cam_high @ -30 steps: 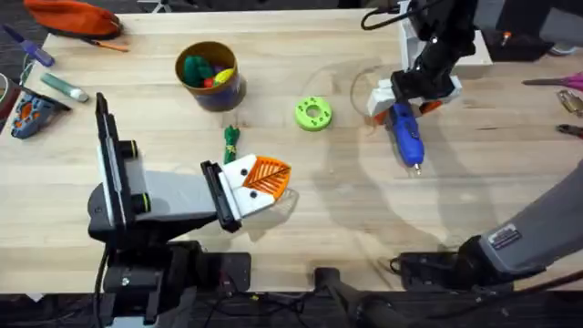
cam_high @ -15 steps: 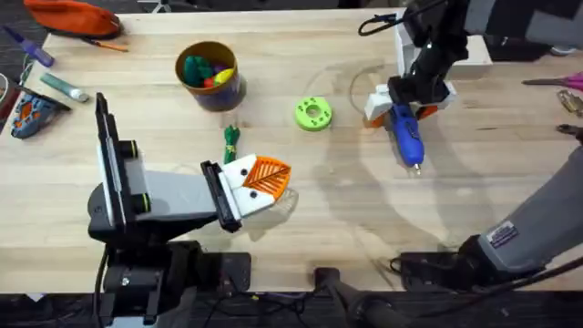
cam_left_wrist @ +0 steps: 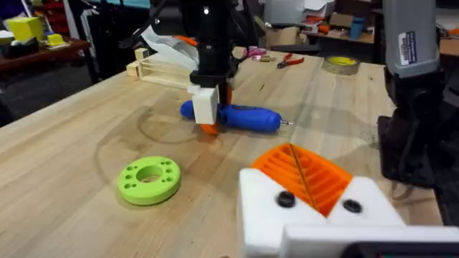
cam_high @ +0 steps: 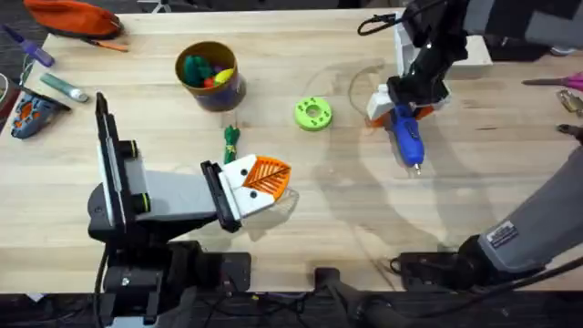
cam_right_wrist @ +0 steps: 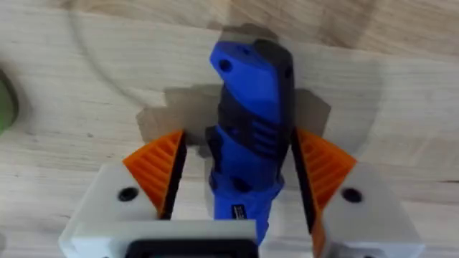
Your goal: Pick up the gripper from the table and insert it into the empty holder that is missing its gripper. Then pick up a screw, insert it into the mounting hole, and use the screwdriver to tighten it. Finally, clean up the table by picking up the vegetable and placing it into the bucket.
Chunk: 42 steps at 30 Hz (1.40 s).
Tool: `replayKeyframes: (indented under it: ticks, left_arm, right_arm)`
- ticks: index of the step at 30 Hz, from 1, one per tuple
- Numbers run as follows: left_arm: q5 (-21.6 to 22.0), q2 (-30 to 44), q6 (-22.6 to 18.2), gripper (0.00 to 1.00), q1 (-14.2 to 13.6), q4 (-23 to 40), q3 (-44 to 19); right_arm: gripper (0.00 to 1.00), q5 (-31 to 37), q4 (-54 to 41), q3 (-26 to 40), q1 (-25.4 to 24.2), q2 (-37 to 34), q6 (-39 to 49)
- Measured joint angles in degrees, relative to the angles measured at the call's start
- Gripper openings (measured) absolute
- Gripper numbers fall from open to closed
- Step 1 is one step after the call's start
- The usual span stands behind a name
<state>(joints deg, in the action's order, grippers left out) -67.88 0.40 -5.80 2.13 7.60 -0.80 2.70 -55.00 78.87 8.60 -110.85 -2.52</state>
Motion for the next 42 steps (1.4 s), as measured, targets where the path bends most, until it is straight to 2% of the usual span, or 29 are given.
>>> replayKeyframes:
  ticks: [5, 11, 18, 19, 21, 42]
  left_arm:
    - [0.0, 0.0, 0.0, 0.012, 0.0, 0.0, 0.0]
    - [0.0, 0.0, 0.0, 0.012, 0.0, 0.0, 0.0]
    - [0.0, 0.0, 0.0, 0.012, 0.0, 0.0, 0.0]
    - [0.0, 0.0, 0.0, 0.012, 0.0, 0.0, 0.0]
    - [0.0, 0.0, 0.0, 0.012, 0.0, 0.0, 0.0]
    - [0.0, 0.0, 0.0, 0.012, 0.0, 0.0, 0.0]
  right_arm:
    - [0.764, 0.0, 0.2, 0.0, 0.0, 0.0, 0.0]
    - [0.61, 0.0, 0.2, 0.0, 0.0, 0.0, 0.0]
    - [0.291, 0.3, 0.6, 0.0, 0.0, 0.0, 0.2]
    - [0.104, 0.5, 0.6, -0.1, 0.0, 0.0, 0.2]
    - [0.024, 0.4, 0.6, -0.3, 0.0, 0.0, 0.2]
    - [0.027, 0.5, -0.3, -0.2, 0.0, 0.1, 0.2]
